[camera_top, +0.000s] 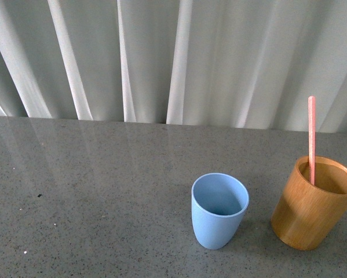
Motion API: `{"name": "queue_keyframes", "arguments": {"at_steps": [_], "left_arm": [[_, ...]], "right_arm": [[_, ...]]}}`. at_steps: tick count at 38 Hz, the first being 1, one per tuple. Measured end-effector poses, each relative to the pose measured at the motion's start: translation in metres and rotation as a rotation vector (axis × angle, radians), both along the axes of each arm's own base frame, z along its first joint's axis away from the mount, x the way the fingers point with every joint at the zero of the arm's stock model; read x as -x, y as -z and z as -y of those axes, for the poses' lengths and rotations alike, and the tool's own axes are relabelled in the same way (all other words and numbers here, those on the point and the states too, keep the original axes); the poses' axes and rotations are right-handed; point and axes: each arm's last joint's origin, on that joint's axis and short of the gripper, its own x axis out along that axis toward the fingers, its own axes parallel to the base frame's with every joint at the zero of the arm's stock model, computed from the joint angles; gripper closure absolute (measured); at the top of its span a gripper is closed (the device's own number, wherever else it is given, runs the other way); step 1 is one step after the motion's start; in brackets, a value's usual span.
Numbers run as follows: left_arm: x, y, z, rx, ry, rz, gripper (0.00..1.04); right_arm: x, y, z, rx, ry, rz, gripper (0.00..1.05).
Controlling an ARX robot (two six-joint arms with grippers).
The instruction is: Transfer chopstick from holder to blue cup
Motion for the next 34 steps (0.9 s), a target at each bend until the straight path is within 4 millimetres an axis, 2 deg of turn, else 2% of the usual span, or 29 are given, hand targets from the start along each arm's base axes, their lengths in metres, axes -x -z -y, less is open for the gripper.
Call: {"name": "queue_keyframes", "arguments": {"at_steps": [4, 21, 27, 34], "left_arm": [[0.000, 0.000, 0.000, 0.000, 0.000, 0.000, 0.07], [0.000, 0.000, 0.000, 0.000, 0.000, 0.000, 0.07], [0.000, 0.000, 0.000, 0.000, 0.000, 0.000, 0.07], [0.000, 0.000, 0.000, 0.000, 0.000, 0.000, 0.07]], "right_arm": [[-0.026, -0.007, 0.001, 0.011, -0.036, 0.012, 0.10], [-0.115, 0.001, -0.003, -0.003, -0.163, -0.073, 0.10], [-0.139, 0.002, -0.008, 0.004, -0.180, -0.092, 0.10], [-0.158, 0.006, -0.017, 0.024, -0.206, -0.097, 0.10]]}}
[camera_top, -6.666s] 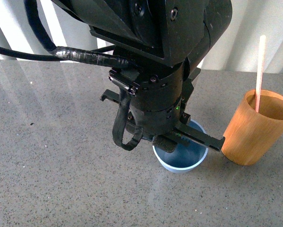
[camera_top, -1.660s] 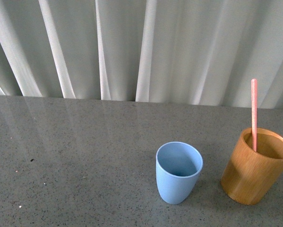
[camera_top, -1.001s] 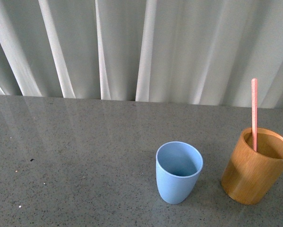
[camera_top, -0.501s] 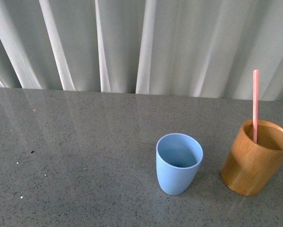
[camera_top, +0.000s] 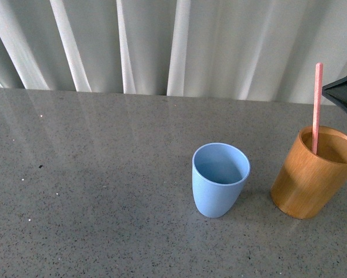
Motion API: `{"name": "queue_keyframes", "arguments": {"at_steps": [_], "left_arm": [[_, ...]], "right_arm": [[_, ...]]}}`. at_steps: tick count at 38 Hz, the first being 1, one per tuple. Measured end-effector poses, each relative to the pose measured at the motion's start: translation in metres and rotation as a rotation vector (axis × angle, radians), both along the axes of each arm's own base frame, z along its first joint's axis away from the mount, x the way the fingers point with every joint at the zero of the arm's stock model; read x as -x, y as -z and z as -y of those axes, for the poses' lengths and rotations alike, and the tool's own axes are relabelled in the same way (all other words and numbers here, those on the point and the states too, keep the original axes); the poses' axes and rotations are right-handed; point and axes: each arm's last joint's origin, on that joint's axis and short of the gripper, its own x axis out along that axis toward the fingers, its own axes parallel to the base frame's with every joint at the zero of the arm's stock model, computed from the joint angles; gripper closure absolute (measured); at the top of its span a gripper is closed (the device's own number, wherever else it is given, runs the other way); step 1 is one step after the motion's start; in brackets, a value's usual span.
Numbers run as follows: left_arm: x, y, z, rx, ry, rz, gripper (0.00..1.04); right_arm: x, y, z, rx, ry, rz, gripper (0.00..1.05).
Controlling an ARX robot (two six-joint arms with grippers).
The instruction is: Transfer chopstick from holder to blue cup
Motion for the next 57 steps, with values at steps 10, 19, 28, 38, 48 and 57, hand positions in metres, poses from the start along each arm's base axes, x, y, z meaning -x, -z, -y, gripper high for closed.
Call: {"name": "queue_keyframes", "arguments": {"at_steps": [10, 19, 28, 38, 48, 57], "left_arm": [[0.000, 0.000, 0.000, 0.000, 0.000, -0.001, 0.07], [0.000, 0.000, 0.000, 0.000, 0.000, -0.001, 0.07], [0.000, 0.000, 0.000, 0.000, 0.000, -0.001, 0.07], [0.000, 0.000, 0.000, 0.000, 0.000, 0.000, 0.07], [0.000, 0.000, 0.000, 0.000, 0.000, -0.001, 0.07], [0.000, 0.000, 0.000, 0.000, 0.000, 0.000, 0.07]], "right_arm": [[-0.016, 0.011, -0.003, 0.024, 0.005, -0.008, 0.10], [-0.035, 0.017, -0.005, 0.025, 0.003, -0.005, 0.10], [-0.051, 0.023, -0.007, 0.027, 0.004, -0.011, 0.10], [-0.061, 0.026, -0.022, 0.016, -0.021, -0.012, 0.12], [-0.064, 0.027, -0.034, 0.011, -0.048, -0.007, 0.54], [-0.063, 0.025, -0.033, 0.010, -0.047, -0.002, 0.91]]}}
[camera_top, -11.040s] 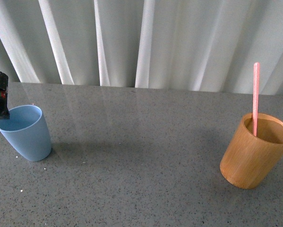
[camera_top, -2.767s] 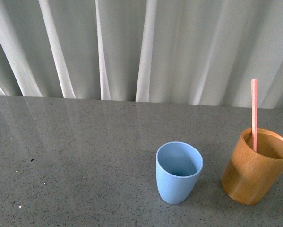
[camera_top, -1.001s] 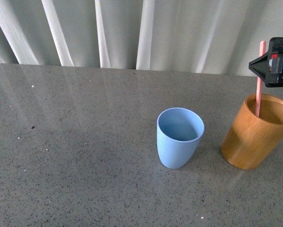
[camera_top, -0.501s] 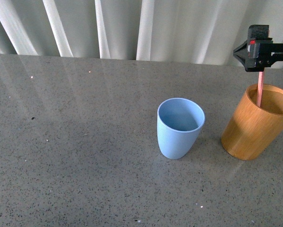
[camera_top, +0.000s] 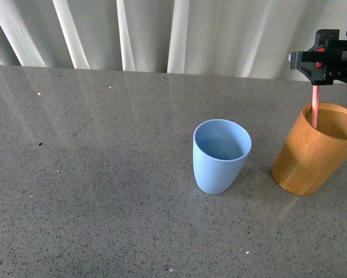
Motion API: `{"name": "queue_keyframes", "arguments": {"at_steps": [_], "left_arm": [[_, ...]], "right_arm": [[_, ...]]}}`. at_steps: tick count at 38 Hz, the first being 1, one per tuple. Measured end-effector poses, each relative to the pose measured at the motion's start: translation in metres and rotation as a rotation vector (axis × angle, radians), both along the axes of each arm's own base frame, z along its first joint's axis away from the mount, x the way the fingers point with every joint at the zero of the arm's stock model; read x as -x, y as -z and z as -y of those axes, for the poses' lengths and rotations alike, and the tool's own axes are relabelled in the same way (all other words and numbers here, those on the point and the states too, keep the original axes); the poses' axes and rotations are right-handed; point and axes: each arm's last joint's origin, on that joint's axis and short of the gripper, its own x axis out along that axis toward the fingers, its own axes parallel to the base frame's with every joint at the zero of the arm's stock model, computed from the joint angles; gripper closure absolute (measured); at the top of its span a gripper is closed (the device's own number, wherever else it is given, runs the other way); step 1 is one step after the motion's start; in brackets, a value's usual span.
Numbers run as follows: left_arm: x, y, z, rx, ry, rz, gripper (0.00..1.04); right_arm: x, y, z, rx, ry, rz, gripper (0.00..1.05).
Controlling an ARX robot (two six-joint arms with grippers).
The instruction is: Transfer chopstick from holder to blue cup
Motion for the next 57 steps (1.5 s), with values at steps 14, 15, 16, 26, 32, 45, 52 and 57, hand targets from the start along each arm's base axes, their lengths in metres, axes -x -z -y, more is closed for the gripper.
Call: {"name": "queue_keyframes", "arguments": {"at_steps": [14, 15, 16, 26, 32, 45, 52, 57], "left_arm": [[0.000, 0.000, 0.000, 0.000, 0.000, 0.000, 0.07], [0.000, 0.000, 0.000, 0.000, 0.000, 0.000, 0.07], [0.000, 0.000, 0.000, 0.000, 0.000, 0.000, 0.07], [0.000, 0.000, 0.000, 0.000, 0.000, 0.000, 0.07], [0.000, 0.000, 0.000, 0.000, 0.000, 0.000, 0.07], [0.000, 0.000, 0.000, 0.000, 0.000, 0.000, 0.07], [0.000, 0.000, 0.000, 0.000, 0.000, 0.000, 0.07], [0.000, 0.000, 0.000, 0.000, 0.000, 0.000, 0.07]], "right_arm": [[0.023, -0.043, 0.011, 0.008, 0.034, 0.115, 1.03], [0.025, -0.048, 0.011, 0.014, 0.041, 0.128, 1.03], [0.027, -0.055, 0.012, 0.026, 0.044, 0.151, 1.03], [0.055, -0.157, -0.014, 0.131, -0.008, 0.436, 1.03], [0.074, -0.195, -0.047, 0.088, -0.098, 0.526, 1.03], [0.066, -0.133, -0.108, 0.092, -0.215, 0.412, 1.03], [0.061, -0.112, -0.121, 0.075, -0.239, 0.381, 1.03], [0.058, -0.102, -0.126, 0.054, -0.243, 0.366, 1.03]]}}
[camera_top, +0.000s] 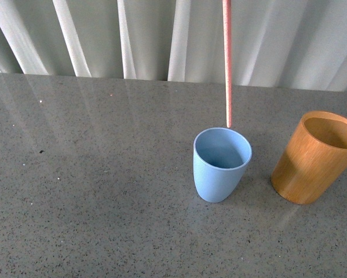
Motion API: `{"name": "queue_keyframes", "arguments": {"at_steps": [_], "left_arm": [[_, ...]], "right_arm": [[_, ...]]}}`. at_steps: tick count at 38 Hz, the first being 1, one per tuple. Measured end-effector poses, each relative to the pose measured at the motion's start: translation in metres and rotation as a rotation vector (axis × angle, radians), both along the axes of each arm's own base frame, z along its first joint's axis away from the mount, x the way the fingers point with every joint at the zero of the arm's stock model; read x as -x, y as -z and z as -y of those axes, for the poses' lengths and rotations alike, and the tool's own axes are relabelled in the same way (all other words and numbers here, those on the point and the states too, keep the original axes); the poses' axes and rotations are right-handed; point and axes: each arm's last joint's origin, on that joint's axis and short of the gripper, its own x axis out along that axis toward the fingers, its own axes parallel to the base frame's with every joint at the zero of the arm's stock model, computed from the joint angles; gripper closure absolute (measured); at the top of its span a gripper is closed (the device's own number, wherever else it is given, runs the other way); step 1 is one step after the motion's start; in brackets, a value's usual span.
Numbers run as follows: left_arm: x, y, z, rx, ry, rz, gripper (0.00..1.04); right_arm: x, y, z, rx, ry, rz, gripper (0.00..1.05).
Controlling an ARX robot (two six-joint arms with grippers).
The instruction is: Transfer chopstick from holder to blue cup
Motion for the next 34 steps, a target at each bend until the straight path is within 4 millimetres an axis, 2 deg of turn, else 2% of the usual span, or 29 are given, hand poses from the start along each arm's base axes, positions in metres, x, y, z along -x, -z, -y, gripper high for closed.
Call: {"name": "queue_keyframes", "arguments": {"at_steps": [25, 34], "left_arm": [[0.000, 0.000, 0.000, 0.000, 0.000, 0.000, 0.07], [0.000, 0.000, 0.000, 0.000, 0.000, 0.000, 0.07]], "right_arm": [[-0.005, 0.066, -0.005, -0.027, 0.051, -0.098, 1.02], [-0.004, 0.072, 0.000, -0.046, 0.102, -0.125, 0.69]]}}
